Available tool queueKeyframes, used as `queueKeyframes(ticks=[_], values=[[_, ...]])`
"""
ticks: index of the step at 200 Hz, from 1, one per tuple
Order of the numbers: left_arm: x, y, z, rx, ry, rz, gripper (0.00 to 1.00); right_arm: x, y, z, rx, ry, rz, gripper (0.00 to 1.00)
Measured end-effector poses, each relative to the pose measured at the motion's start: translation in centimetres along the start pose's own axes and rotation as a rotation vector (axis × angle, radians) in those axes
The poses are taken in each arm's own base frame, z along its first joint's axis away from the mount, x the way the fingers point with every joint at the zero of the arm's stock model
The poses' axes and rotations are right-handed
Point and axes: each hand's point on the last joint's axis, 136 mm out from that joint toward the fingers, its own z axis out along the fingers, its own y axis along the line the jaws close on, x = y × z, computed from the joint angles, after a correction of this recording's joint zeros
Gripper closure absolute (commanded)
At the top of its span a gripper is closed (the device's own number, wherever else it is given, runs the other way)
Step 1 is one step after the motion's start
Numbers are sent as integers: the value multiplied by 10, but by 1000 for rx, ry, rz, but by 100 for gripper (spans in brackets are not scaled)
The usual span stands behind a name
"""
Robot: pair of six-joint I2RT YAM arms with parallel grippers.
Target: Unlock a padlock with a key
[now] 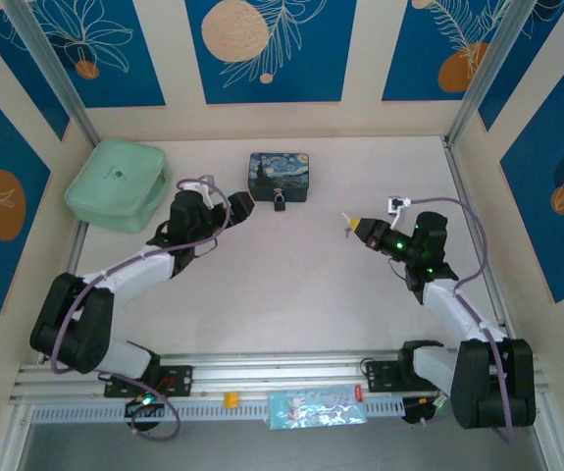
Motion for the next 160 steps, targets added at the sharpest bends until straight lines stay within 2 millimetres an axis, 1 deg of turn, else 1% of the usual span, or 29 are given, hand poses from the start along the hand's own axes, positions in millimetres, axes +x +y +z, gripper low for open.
queueKeyframes(ticks=[28, 45, 58, 85, 100, 131, 150, 160], values=[[23, 19, 17, -55, 94, -16, 0, -2, -26, -14, 78, -21, 22, 100], [33, 22, 29, -72, 147, -12, 3, -2, -39, -20, 113, -27, 41, 100], [40, 19, 37, -73, 184, 4, 4, -2, -44, -24, 118, -31, 50, 100], [55, 1, 54, -47, 239, 46, 8, 0, -45, -26, 98, -20, 63, 100], [60, -4, 67, -41, 262, 61, 10, 1, -43, -24, 74, -6, 64, 100], [70, -2, 101, -61, 302, 100, 15, 2, -41, -21, 48, 7, 76, 100], [73, 3, 120, -92, 304, 132, 19, 1, -39, -21, 36, 8, 76, 100], [74, 7, 127, -111, 301, 146, 23, 1, -38, -21, 33, 8, 75, 100]])
